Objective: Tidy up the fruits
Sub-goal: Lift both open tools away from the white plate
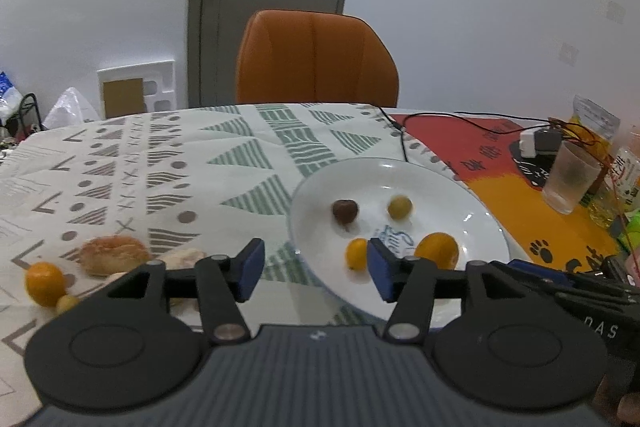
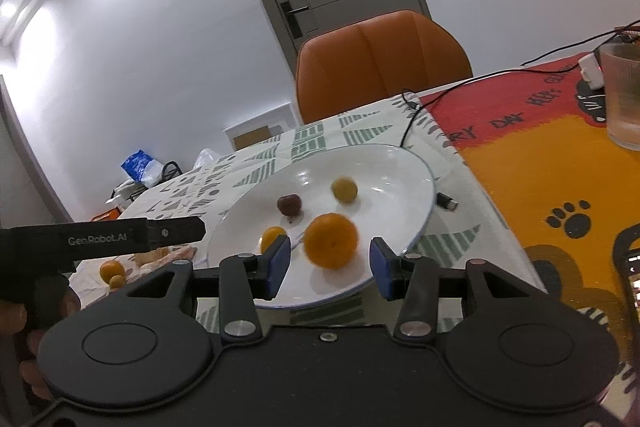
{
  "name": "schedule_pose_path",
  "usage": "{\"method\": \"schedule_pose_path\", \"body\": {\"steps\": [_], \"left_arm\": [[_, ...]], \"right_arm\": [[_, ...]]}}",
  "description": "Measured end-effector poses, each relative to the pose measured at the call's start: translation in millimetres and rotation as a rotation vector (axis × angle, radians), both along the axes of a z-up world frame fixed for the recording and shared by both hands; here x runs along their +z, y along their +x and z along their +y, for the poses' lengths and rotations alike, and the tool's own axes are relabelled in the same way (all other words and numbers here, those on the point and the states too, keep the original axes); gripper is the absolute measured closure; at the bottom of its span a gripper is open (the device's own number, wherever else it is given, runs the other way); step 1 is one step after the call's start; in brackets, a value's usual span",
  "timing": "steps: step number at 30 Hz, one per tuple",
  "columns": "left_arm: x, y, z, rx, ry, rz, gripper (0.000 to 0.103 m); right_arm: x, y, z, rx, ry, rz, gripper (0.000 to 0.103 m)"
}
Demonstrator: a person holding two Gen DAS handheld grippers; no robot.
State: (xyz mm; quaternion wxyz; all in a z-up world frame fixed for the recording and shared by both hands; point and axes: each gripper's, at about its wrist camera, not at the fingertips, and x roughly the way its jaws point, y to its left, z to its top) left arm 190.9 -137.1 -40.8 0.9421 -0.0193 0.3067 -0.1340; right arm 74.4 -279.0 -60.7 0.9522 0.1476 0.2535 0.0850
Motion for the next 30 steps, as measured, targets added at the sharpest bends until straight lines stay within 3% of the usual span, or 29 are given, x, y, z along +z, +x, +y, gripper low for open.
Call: {"method": "schedule_pose_path", "body": {"steps": [5,15,24,26,30], "left_arm": [[2.3,-3.7,12.4,0.030,0.005,-0.002,0.044],[8.0,-18.6,39.4,0.090,0.019,-0.019,0.027],[13.4,-36.2,69.3,0.159,0.018,-0.036,0.023],[14.3,-39.5,74.7,0.173,0.022,-0.041,0.021],[15.9,-46.5,86.0,0.198,0.022,-0.046,0.017]], "right_arm": [[0.8,0.4,7.2,0.008,0.000,0.001,0.057],[6.1,-2.5,23.4,0.020,-0.017,-0.009,0.044],[12.1,-7.4,41.7,0.042,-0.028,-0.042,0.015],[12.8,-8.1,45.5,0.044,-0.028,-0.052,0.000],[13.6,-7.9,54.6,0.046,-0.041,-0.057,0.000]]}}
